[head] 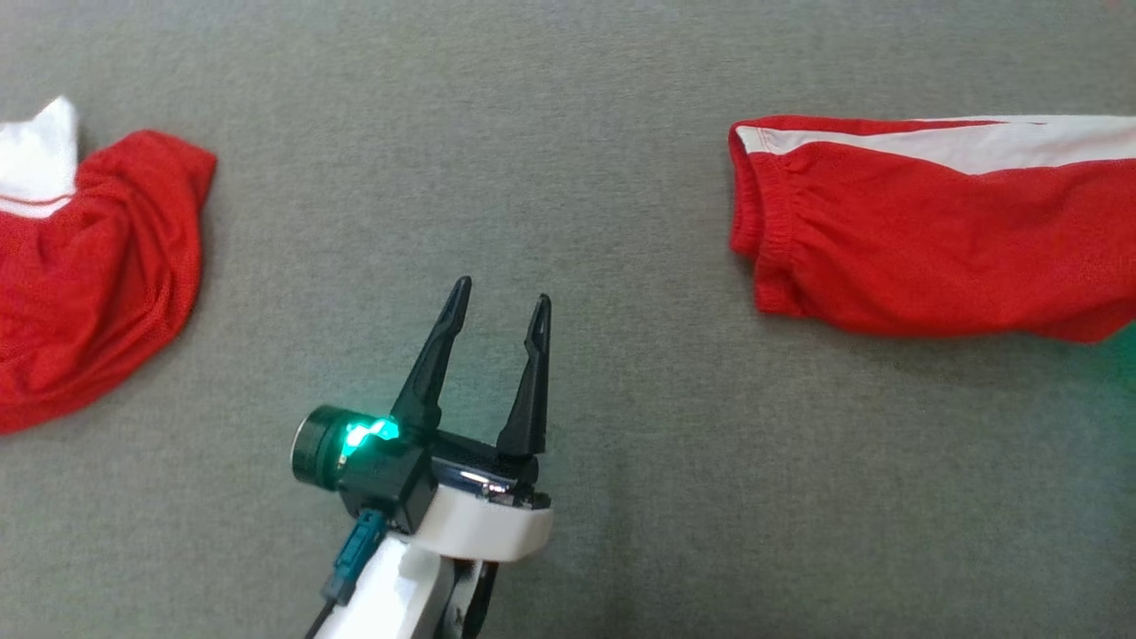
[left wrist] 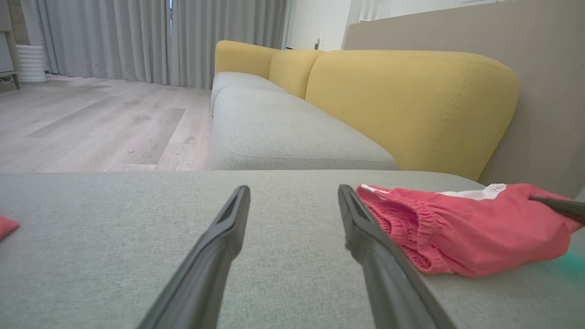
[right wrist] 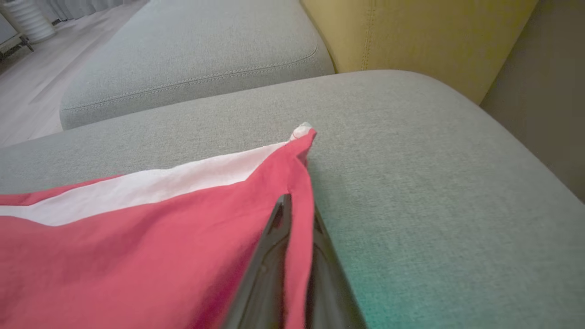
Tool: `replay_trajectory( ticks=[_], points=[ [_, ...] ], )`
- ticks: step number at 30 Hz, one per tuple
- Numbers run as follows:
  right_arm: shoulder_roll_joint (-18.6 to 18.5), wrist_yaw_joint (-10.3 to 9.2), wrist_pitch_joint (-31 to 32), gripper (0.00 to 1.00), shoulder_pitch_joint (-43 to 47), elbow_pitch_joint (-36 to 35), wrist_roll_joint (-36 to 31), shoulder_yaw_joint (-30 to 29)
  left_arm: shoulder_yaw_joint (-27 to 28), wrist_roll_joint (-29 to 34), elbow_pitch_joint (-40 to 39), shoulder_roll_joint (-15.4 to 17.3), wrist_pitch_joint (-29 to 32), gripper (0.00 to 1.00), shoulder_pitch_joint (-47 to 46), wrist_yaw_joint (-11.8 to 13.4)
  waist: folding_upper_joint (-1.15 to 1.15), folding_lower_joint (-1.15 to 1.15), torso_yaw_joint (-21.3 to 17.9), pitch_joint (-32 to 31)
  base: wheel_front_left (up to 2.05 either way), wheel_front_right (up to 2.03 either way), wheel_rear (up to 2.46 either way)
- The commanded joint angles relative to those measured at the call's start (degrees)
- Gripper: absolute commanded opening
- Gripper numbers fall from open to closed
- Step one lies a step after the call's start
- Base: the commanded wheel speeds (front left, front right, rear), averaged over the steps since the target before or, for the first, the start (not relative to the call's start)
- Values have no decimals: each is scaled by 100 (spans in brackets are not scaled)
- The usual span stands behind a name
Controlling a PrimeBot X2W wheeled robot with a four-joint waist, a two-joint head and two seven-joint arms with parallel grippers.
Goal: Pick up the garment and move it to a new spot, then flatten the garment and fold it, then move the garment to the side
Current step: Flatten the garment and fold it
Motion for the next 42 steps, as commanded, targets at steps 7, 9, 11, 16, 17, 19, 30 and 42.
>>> replay_trajectory(
  ticks=[7,9,11,16,17,19,30,42],
  points=[
    [-114,-4,-268,0,-141,-136,-113,106,212,91,22,-9,-29,100,-123,-95,0,0,-112,-224,0,0,0],
    [-91,-4,-340,0,-176,-239,-151,135,215,83,63,-9,-29,100,-107,-113,0,0,-97,-295,0,0,0],
    [-67,-4,-409,0,-233,-377,-234,164,220,74,99,-9,-29,100,-72,-131,0,0,-77,-362,0,0,0],
    [111,-4,-472,0,-358,-884,-504,266,205,77,211,-9,-29,100,9,-183,0,0,5,-530,0,0,0],
    [152,-4,-473,0,-363,-1013,-559,291,196,79,227,-9,-29,100,16,-192,0,0,29,-557,0,0,0],
    [226,-4,-467,0,-343,-1291,-668,350,180,78,250,-9,-29,100,31,-199,0,0,85,-614,0,0,0],
    [888,-4,277,0,49,-2873,-1278,1081,188,86,283,-9,-29,100,100,-197,0,0,360,-641,0,0,0],
    [1479,-4,-184,100,1166,-3278,-1996,1246,280,26,277,-9,-29,100,176,-119,0,0,367,-811,0,0,0]
  ],
)
